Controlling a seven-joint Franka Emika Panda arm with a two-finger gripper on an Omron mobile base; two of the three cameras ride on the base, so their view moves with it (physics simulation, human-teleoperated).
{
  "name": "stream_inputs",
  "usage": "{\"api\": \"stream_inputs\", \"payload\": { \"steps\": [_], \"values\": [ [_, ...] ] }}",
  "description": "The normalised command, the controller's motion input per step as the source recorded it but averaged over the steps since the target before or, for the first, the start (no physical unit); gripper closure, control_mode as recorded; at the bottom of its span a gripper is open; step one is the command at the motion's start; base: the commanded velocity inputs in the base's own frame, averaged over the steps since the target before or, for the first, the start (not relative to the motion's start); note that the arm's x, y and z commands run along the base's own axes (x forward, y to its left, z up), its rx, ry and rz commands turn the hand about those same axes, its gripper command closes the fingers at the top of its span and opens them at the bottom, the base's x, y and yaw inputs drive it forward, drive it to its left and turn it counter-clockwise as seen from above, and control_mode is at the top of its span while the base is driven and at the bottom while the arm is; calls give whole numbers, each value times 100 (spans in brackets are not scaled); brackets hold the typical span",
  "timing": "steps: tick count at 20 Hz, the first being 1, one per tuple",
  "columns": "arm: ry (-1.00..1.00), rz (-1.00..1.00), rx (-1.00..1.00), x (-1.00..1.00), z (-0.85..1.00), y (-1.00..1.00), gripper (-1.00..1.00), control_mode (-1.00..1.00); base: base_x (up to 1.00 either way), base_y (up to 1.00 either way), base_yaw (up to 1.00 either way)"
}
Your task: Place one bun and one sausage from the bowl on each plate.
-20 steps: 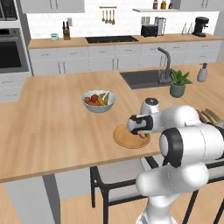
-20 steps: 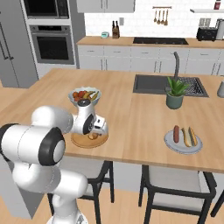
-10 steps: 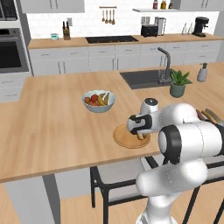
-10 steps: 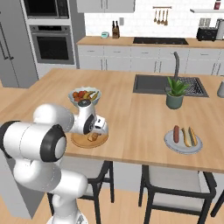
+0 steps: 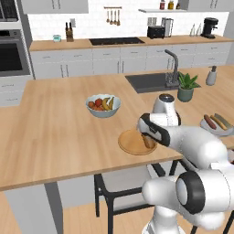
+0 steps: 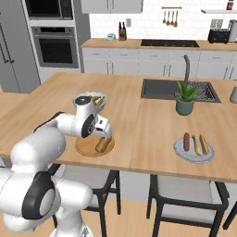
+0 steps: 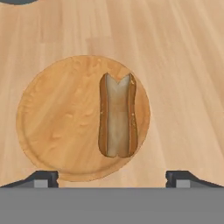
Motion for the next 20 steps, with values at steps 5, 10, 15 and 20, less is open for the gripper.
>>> {"api": "stream_inputs", "payload": {
  "steps": [5, 10, 15, 20],
  "values": [
    [-1, 0, 0, -82, 93, 1, -100, -100, 0, 0, 0],
    [-3, 0, -1, -81, 86, 15, -100, -100, 0, 0, 0],
    [0, 0, -1, -61, 89, 12, -100, -100, 0, 0, 0],
    [0, 0, 0, -33, 81, 4, -100, -100, 0, 0, 0]
  ]
}}
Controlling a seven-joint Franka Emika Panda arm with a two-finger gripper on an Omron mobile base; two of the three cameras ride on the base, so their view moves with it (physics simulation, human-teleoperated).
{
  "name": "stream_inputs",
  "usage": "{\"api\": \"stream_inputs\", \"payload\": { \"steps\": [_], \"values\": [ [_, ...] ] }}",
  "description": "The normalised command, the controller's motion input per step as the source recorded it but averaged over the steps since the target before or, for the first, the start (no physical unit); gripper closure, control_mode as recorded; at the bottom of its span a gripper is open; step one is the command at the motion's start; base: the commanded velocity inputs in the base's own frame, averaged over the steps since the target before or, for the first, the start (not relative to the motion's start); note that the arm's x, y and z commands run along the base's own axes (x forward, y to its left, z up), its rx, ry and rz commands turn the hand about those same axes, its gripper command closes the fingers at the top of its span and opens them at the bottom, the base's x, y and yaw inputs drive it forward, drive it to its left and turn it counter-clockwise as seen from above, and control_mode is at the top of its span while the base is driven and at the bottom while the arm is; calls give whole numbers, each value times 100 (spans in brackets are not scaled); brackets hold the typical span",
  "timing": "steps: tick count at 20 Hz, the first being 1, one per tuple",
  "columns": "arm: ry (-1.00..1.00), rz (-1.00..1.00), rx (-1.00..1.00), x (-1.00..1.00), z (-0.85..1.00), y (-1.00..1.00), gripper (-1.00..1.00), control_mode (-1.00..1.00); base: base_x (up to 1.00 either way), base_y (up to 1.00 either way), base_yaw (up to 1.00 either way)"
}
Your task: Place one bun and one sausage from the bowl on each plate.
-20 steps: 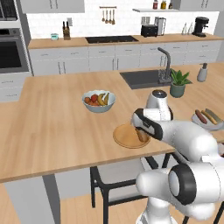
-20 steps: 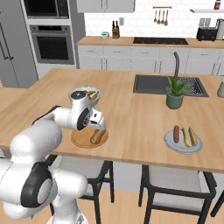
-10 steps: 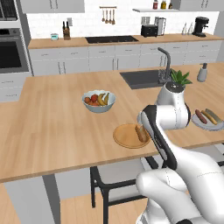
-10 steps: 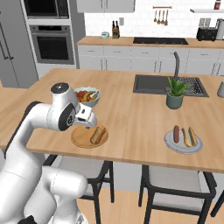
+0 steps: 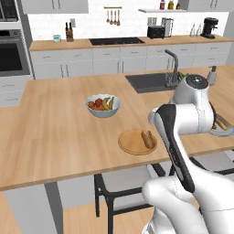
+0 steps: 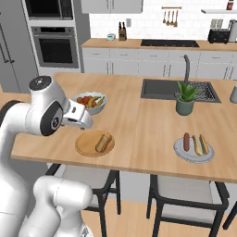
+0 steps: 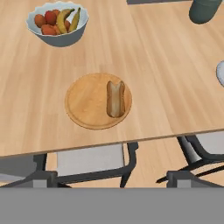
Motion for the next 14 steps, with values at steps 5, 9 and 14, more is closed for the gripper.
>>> {"api": "stream_inputs", "payload": {
  "steps": [5, 9, 14],
  "values": [
    [0, 0, 0, -17, 25, 0, -100, 100, -42, -5, 0],
    [0, 0, 0, 0, 0, 0, -100, 100, -83, -91, 0],
    [0, 0, 0, 0, 0, 0, -100, 100, 4, -100, -5]
  ]
}}
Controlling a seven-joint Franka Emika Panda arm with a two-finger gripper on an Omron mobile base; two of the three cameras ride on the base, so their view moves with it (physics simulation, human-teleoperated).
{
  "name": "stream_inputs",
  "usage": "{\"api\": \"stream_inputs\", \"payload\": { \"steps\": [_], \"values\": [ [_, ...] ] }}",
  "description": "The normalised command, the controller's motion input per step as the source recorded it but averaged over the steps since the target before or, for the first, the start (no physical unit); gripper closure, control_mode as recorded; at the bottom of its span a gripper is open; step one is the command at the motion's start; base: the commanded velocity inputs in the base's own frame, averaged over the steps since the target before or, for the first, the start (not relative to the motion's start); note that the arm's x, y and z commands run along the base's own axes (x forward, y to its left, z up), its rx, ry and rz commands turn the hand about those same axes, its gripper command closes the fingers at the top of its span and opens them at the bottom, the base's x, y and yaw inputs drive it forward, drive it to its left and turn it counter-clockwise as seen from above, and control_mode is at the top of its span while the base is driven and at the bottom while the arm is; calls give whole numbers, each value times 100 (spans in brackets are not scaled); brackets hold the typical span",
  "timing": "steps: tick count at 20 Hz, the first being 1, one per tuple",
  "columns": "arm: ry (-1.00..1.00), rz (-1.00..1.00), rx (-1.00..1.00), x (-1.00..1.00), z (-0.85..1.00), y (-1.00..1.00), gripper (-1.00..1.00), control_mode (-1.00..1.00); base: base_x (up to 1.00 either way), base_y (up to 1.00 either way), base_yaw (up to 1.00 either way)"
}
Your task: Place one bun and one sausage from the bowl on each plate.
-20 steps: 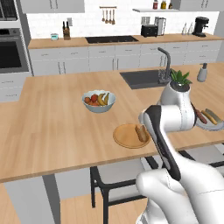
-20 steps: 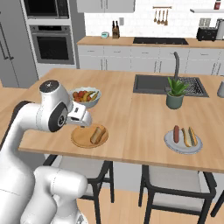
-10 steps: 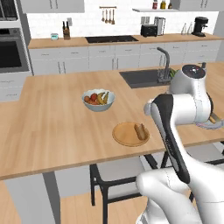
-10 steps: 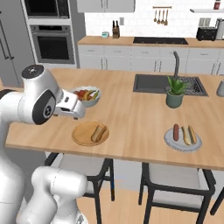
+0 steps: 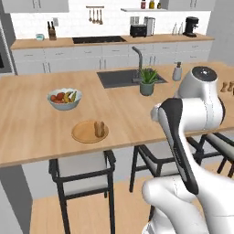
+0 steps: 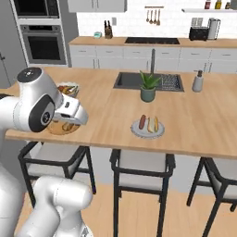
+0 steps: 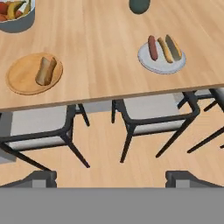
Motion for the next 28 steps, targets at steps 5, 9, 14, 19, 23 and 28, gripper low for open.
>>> {"api": "stream_inputs", "payload": {
  "steps": [5, 9, 14, 19, 23, 28],
  "values": [
    [0, 0, 0, 0, 0, 0, -100, 100, 2, -100, -4],
    [0, 0, 0, 0, 0, 0, -100, 100, 0, -100, -6],
    [0, 0, 0, 0, 0, 0, -100, 100, 0, -100, -6],
    [0, 0, 0, 0, 0, 0, -100, 100, 0, -100, -5],
    [0, 0, 0, 0, 0, 0, -100, 100, 0, -100, -3],
    [0, 0, 0, 0, 0, 0, -100, 100, 20, -94, 0]
  ]
}}
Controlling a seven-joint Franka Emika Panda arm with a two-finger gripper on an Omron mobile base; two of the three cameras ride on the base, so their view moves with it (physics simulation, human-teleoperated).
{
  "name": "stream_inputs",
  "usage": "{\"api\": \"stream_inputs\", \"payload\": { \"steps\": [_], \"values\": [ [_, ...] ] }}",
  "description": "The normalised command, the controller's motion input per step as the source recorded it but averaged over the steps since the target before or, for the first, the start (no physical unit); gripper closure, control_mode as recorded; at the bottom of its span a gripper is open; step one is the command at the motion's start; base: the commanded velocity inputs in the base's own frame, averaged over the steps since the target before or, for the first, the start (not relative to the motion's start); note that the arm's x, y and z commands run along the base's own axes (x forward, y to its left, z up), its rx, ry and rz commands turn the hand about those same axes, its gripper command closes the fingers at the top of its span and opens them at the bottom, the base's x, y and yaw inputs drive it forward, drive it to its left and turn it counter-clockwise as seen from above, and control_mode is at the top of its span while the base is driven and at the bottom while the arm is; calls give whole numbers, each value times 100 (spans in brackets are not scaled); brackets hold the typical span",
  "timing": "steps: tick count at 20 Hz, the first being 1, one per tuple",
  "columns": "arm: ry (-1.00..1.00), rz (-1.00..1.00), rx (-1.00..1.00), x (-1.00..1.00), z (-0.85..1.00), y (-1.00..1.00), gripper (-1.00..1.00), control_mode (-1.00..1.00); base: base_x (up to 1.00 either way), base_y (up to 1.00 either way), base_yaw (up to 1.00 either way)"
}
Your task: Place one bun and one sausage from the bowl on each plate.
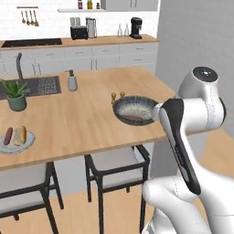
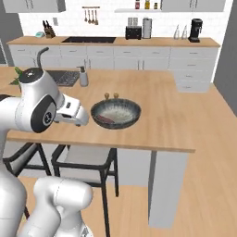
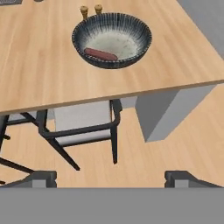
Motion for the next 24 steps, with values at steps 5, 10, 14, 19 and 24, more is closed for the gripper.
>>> {"api": "stream_inputs", "payload": {
  "steps": [5, 10, 14, 19, 24],
  "values": [
    [0, 0, 0, 0, 0, 0, -100, 100, 39, -65, 0],
    [0, 0, 0, 0, 0, 0, -100, 100, 64, -34, 2],
    [0, 0, 0, 0, 0, 0, -100, 100, 72, -21, 8],
    [0, 0, 0, 0, 0, 0, -100, 100, 61, -13, 10],
    [4, 34, 0, 88, -46, 26, -100, -100, 0, 0, 0]
  ]
}}
